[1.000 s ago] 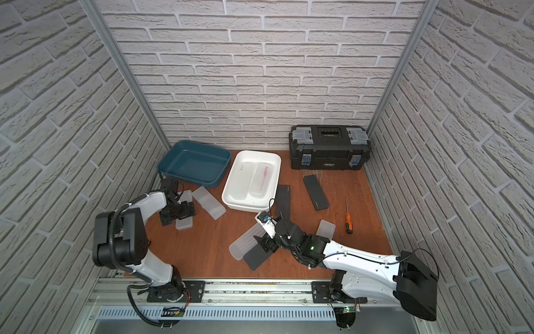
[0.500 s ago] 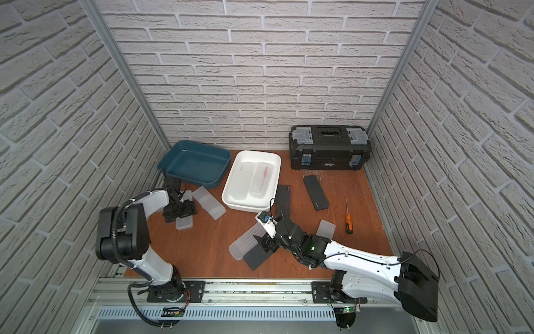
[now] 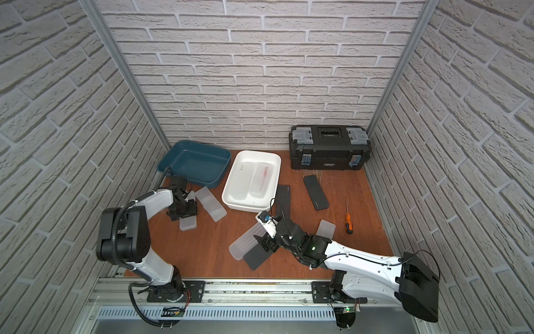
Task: Place the pencil cases by color into the storage box
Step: Pick up the pencil case from the center of the board, then place the pencil case at the storage box.
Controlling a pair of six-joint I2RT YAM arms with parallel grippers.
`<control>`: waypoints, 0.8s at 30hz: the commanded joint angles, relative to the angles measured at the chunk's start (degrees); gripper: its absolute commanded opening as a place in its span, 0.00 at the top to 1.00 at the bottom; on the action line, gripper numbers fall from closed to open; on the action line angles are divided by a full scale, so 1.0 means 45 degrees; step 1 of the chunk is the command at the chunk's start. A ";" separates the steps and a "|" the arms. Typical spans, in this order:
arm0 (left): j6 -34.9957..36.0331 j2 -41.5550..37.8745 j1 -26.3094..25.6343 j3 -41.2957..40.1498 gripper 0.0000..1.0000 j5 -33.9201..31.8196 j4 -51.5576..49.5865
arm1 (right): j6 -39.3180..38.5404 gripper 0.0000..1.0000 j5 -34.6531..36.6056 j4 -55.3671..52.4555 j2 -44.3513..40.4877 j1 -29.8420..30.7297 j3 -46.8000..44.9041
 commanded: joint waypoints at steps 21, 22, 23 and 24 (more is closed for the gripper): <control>-0.0300 -0.2517 -0.2599 0.3953 0.37 -0.0838 -0.3400 | -0.0351 0.17 0.0711 0.0573 -0.1456 0.0494 -0.0365; -0.0278 -0.2114 -0.2938 0.4355 0.37 -0.0951 -0.3342 | -0.0344 0.17 0.0843 0.0554 -0.1606 0.0505 -0.0409; -0.0244 -0.1657 -0.3256 0.4691 0.37 -0.1023 -0.3264 | -0.0335 0.17 0.0994 0.0543 -0.1775 0.0495 -0.0467; -0.0219 -0.1190 -0.3527 0.5134 0.37 -0.1048 -0.3231 | -0.0335 0.17 0.1119 0.0542 -0.1912 0.0496 -0.0519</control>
